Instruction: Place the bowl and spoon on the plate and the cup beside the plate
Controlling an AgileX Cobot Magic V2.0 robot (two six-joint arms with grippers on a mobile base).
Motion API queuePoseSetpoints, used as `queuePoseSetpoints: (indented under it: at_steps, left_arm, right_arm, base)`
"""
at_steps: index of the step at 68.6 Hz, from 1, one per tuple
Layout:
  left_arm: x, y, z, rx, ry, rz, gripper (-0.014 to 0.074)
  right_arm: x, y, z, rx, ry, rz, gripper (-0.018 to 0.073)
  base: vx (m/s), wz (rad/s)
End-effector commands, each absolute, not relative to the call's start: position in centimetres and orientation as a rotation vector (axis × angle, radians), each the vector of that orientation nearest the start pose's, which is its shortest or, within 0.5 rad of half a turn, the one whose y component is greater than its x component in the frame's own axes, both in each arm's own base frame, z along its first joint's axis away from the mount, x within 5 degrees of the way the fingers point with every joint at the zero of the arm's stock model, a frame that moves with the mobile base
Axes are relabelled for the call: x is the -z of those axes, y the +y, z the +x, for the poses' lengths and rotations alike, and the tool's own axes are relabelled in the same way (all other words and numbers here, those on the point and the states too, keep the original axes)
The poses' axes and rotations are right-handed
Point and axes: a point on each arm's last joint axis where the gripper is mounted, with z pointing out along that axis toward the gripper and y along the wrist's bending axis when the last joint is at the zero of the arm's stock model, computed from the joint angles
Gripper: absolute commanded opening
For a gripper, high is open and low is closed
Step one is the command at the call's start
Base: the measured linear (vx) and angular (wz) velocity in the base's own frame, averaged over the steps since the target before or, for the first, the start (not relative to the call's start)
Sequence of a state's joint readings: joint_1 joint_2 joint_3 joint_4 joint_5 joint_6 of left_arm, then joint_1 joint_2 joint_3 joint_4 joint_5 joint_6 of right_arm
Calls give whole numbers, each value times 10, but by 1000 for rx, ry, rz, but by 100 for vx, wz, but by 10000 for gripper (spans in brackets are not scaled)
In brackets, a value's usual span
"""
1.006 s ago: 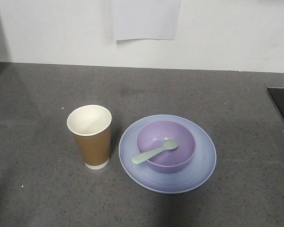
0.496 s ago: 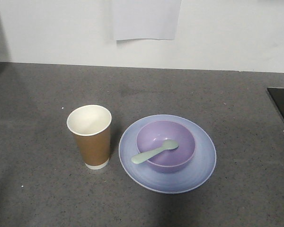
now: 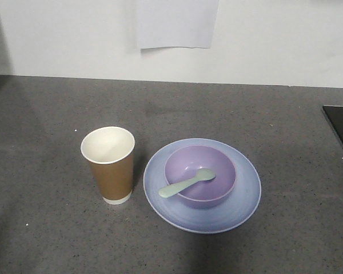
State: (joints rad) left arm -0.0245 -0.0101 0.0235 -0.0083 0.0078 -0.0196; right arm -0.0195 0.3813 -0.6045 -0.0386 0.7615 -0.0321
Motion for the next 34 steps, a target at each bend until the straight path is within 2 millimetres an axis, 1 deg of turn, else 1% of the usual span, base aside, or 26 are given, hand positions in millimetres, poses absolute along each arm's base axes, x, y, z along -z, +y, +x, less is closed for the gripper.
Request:
queuePoseSetpoints:
  at_steps: [1, 5, 6, 19, 27, 34]
  left_arm:
    - [-220, -1, 53, 51, 1393, -14, -6]
    - [-220, -1, 53, 51, 1393, -14, -6]
    - [-220, -1, 53, 51, 1393, -14, -6]
    - [-220, -1, 53, 51, 1393, -14, -6]
    - [-220, -1, 53, 51, 1393, -14, -6]
    - [-220, -1, 53, 51, 1393, -14, -6]
  right_arm:
    - [-324, -6, 68, 123, 1927, -33, -11]
    - [-316, -6, 66, 124, 1893, -35, -11]
    - [-310, -6, 66, 121, 1891, -32, -11]
    - [-268, -6, 60, 95, 1735, 40, -11]
    - [-248, -6, 58, 83, 1618, 76, -11]
    - [-231, -6, 57, 63, 1551, 97, -11]
  base:
    - [0, 0]
    - [0, 0]
    - [0, 0]
    - [0, 0]
    - [0, 0]
    - [0, 0]
